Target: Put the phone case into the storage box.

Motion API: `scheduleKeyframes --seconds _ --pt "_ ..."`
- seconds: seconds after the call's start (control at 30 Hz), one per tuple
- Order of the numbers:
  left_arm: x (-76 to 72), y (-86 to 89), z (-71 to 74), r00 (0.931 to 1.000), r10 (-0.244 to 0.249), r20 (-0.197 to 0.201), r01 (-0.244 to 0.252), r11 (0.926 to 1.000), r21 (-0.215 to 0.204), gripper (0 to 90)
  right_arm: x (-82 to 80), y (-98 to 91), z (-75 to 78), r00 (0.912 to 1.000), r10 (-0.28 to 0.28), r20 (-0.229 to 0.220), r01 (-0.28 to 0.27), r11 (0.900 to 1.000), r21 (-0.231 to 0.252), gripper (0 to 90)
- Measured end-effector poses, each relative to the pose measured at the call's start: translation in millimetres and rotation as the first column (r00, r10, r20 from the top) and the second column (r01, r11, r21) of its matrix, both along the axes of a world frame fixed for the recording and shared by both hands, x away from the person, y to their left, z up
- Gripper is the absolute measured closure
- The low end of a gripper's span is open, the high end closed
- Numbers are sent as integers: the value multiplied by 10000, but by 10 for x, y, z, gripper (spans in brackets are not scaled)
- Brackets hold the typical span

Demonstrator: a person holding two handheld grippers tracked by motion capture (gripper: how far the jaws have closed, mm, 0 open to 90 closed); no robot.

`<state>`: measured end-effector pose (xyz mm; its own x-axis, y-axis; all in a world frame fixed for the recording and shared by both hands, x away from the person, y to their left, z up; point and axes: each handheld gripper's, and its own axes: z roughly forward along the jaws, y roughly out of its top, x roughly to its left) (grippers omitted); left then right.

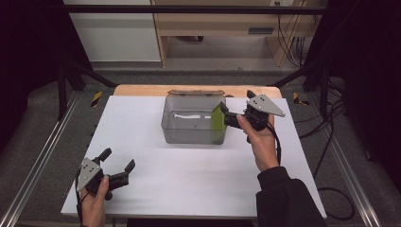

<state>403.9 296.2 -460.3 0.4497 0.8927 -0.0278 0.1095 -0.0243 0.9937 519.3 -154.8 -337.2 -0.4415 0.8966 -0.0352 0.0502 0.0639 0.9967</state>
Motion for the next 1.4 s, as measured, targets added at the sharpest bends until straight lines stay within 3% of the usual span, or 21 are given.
scheduleKeyframes --seconds 1.4 --pt "-17 52 15 10000 -77 -18 76 9997 -234 12 -249 -478 71 9999 -2 105 2 10000 -41 29"
